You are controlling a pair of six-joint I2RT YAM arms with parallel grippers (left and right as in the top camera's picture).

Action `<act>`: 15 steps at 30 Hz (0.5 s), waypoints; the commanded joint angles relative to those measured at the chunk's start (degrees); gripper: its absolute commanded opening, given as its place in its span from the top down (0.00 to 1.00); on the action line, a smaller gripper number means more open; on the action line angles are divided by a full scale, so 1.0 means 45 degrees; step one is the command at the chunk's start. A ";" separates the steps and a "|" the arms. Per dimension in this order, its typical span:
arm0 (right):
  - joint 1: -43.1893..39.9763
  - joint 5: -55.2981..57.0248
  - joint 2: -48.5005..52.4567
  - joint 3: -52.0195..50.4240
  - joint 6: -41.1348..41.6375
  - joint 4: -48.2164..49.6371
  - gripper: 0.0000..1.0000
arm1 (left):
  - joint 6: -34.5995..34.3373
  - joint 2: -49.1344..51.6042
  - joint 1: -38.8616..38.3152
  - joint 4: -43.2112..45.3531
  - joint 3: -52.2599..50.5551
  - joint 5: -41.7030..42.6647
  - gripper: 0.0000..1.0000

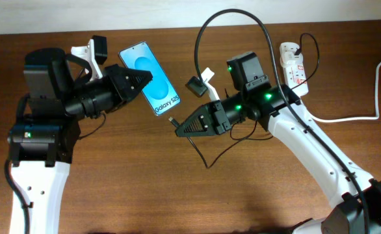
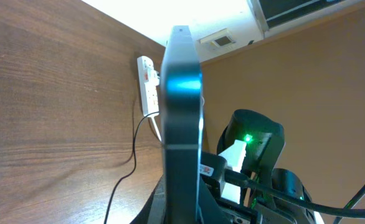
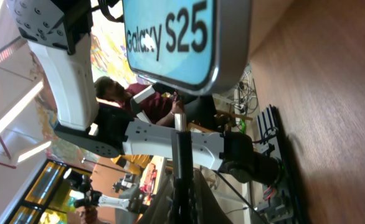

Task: Plug charger to phone and switch on socket
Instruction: 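Carry the cable plug toward the phone's bottom port with the right gripper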

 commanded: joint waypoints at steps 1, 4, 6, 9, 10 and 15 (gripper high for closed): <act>0.0034 -0.0253 0.0019 0.0146 0.0918 0.0559 0.95 | 0.0301 -0.0097 -0.0058 0.0121 0.0117 0.0316 1.00; 0.0034 -0.0253 0.0019 0.0146 0.1195 0.0699 0.96 | 0.0296 -0.0097 -0.0053 0.0126 0.0117 0.0316 1.00; 0.0029 -0.0253 0.0019 0.0146 0.1195 0.0704 0.96 | 0.0296 -0.0097 -0.0053 0.0126 0.0117 0.0316 1.00; 0.0029 -0.0253 0.0019 0.0146 0.2759 0.0695 0.96 | 0.0296 -0.0097 -0.0053 0.0121 0.0117 0.0316 1.00; 0.0029 -0.0253 0.0019 0.0146 0.3264 0.0699 0.96 | 0.0296 -0.0097 -0.0053 0.0126 0.0117 0.0316 1.00; -0.0233 -0.0257 -0.0287 0.0146 0.3473 0.0257 0.95 | 0.0296 -0.0097 -0.0053 0.0121 0.0117 0.0316 1.00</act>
